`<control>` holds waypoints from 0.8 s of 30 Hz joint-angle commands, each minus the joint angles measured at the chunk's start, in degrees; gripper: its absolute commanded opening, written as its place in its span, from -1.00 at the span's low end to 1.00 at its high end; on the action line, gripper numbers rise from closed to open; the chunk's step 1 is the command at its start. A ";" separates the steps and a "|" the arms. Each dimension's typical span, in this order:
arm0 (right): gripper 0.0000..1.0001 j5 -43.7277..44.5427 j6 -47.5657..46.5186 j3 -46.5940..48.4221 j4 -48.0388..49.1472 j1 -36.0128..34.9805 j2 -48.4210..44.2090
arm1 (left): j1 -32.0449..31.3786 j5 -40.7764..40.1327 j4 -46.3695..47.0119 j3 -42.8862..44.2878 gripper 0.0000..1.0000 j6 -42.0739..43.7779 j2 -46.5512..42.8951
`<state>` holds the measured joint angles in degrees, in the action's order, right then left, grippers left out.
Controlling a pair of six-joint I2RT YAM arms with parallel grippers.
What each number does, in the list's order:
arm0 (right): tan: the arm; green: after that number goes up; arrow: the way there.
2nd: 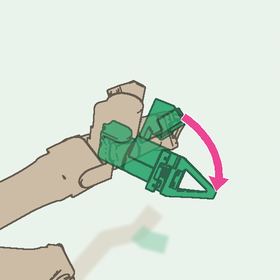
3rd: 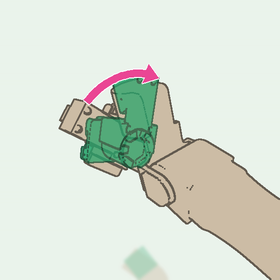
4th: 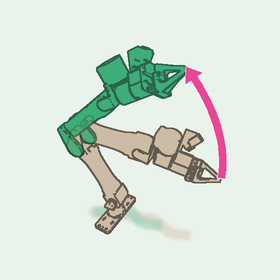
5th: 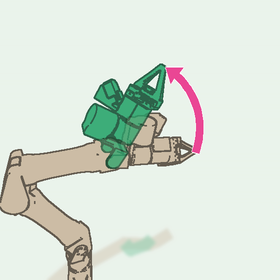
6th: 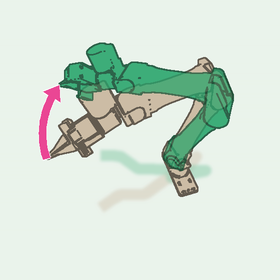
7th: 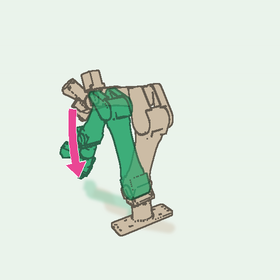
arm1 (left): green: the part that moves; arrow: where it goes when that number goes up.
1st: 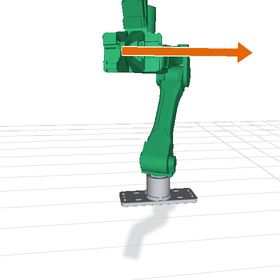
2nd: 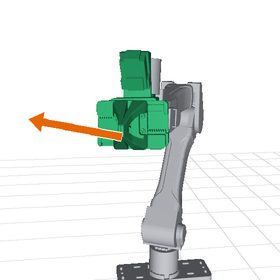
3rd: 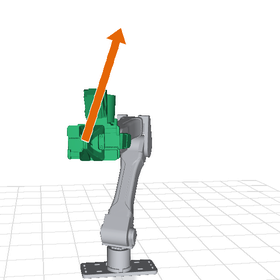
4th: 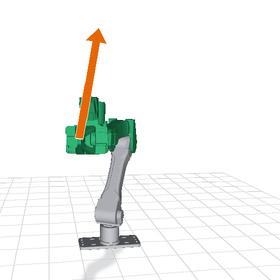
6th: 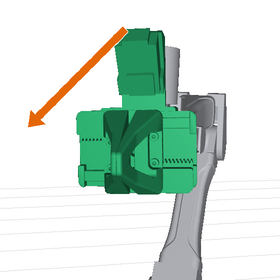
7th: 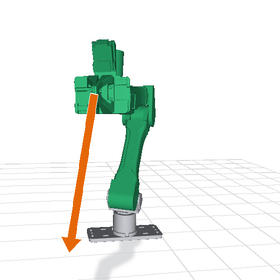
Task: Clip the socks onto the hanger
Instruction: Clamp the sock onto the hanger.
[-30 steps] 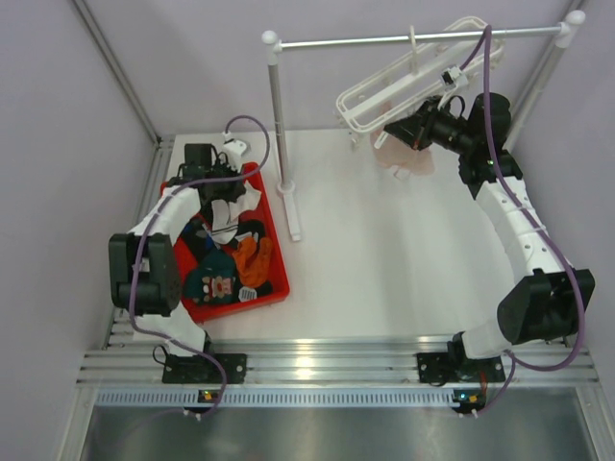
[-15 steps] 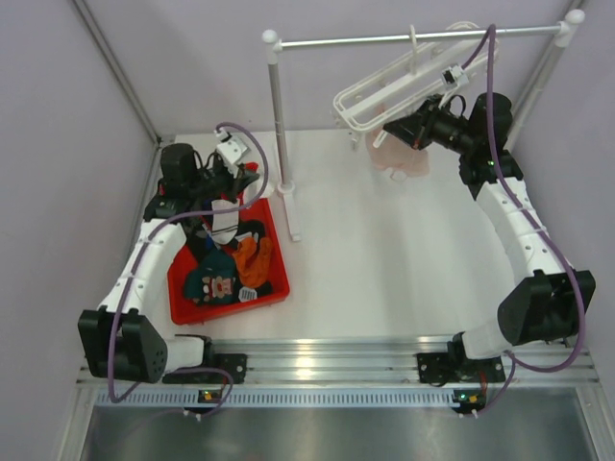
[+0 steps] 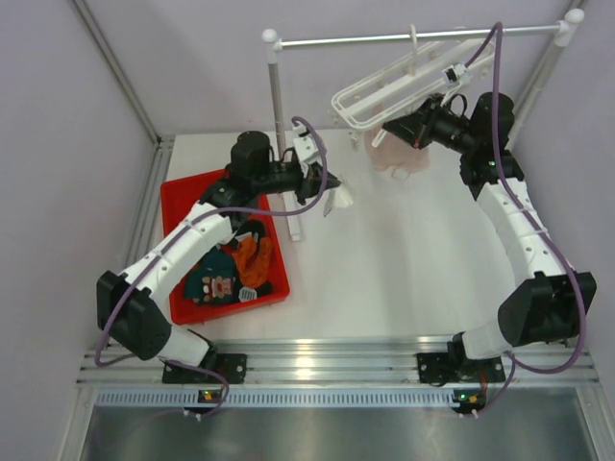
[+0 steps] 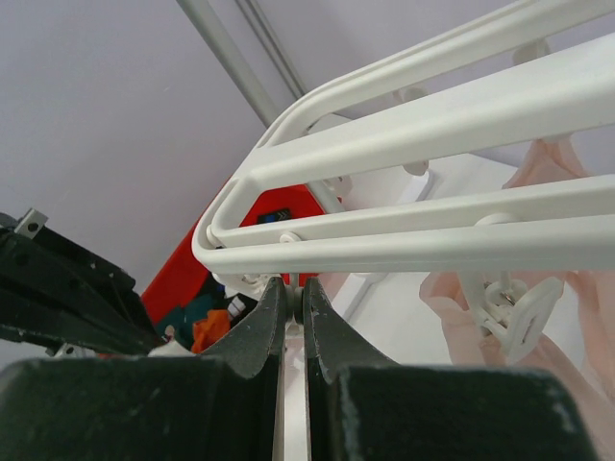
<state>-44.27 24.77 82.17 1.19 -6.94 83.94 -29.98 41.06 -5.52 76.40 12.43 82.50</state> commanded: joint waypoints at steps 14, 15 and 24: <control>-1.00 -0.73 0.80 -0.70 1.44 0.44 -3.70 | -7.29 -9.67 19.75 8.93 -1.00 -19.10 15.06; -1.00 -0.64 0.63 -0.70 1.36 0.44 -3.70 | -7.29 -9.77 20.28 9.20 -1.00 -19.54 15.67; -1.00 -0.29 -0.60 -1.31 1.44 0.44 -3.52 | -7.29 -9.68 22.83 10.52 -1.00 -21.82 16.55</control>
<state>-44.62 25.10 81.30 1.17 -6.94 82.43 -36.97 31.55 11.97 84.62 -7.53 99.15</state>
